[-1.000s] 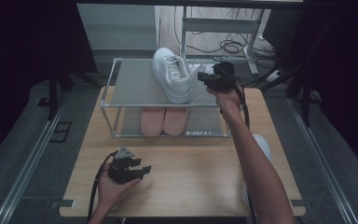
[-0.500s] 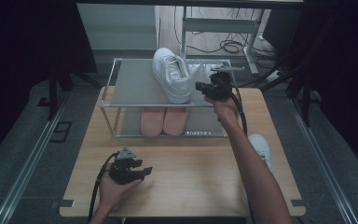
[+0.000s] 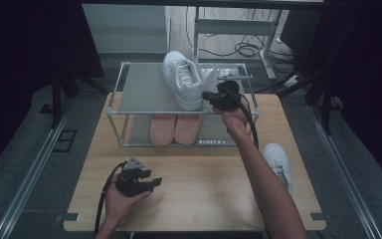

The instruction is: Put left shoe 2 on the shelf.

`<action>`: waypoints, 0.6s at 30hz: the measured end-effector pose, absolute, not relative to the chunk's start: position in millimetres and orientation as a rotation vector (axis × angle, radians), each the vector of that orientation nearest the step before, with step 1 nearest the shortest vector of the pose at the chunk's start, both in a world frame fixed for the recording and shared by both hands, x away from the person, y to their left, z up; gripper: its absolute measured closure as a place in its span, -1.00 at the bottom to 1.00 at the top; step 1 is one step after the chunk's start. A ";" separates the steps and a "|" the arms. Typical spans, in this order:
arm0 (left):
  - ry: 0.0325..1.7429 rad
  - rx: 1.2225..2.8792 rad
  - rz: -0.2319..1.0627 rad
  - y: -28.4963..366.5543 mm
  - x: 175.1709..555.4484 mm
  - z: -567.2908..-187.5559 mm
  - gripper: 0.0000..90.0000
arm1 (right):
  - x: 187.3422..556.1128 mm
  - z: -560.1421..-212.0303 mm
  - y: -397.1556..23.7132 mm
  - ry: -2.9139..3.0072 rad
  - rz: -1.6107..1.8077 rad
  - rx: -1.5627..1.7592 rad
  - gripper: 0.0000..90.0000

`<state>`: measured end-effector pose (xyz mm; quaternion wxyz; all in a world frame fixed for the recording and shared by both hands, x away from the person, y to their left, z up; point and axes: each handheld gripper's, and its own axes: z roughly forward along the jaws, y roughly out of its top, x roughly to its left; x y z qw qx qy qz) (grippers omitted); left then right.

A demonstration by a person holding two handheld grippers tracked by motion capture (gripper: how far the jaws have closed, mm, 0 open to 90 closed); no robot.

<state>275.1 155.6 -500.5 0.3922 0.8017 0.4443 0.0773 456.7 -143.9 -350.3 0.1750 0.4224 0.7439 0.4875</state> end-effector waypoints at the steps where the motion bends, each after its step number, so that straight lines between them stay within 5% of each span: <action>1: 1.129 2.034 0.196 155.7 275.1 -500.3 -0.01 | 456.6 -350.1 -143.5 2.106 1.382 1.198 1.00; 18: 1.129 2.030 0.198 157.0 274.7 -499.0 -0.01 | 449.3 -349.2 -111.8 2.137 1.440 1.158 1.00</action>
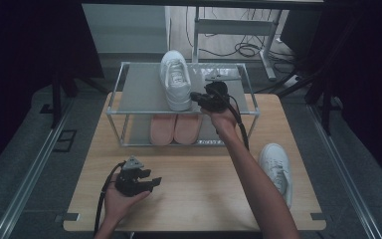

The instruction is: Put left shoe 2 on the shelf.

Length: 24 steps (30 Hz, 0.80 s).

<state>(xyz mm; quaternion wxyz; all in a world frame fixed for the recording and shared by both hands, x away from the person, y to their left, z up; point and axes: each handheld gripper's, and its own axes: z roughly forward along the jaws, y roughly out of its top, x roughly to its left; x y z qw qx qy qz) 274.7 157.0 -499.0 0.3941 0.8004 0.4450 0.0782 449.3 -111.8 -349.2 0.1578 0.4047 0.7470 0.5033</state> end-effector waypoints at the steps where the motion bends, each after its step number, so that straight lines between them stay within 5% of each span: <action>1: 1.128 2.031 0.199 157.0 274.7 -499.0 -0.01 | 449.2 -349.5 -110.0 2.137 1.443 1.157 1.00; 24: 1.132 2.033 0.191 155.8 274.8 -500.2 -0.01 | 446.2 -352.4 -79.7 2.155 1.500 1.144 1.00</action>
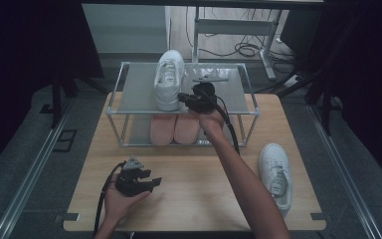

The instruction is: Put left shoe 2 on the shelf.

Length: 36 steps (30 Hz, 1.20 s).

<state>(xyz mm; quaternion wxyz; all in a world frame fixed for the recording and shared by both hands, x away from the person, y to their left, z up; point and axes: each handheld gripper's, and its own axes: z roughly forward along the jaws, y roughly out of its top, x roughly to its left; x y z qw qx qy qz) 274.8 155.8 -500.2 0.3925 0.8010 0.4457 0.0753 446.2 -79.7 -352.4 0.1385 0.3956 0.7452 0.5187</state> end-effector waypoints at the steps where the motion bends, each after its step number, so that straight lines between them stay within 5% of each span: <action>1: 1.130 2.034 0.191 155.3 274.6 -500.2 -0.01 | 445.7 -352.5 -77.8 2.146 1.499 1.136 1.00; 36: 1.129 2.050 0.180 153.3 275.1 -502.2 -0.01 | 414.5 -365.6 -134.9 2.131 1.453 1.124 1.00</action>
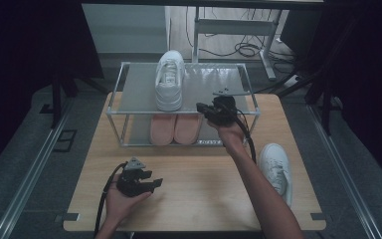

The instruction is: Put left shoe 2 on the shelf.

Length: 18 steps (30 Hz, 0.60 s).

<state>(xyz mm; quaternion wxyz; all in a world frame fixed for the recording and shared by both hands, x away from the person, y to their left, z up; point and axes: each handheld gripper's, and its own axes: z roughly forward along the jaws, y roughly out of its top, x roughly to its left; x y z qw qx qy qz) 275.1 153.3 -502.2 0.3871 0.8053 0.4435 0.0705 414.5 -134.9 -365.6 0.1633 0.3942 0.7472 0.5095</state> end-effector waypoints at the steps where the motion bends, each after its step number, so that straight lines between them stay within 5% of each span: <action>1: 1.127 2.050 0.180 153.0 275.0 -502.3 -0.01 | 414.5 -365.6 -134.9 2.131 1.453 1.124 1.00; 18: 1.133 2.050 0.171 150.3 274.4 -503.2 -0.01 | 378.6 -384.4 -178.9 2.147 1.422 1.120 0.99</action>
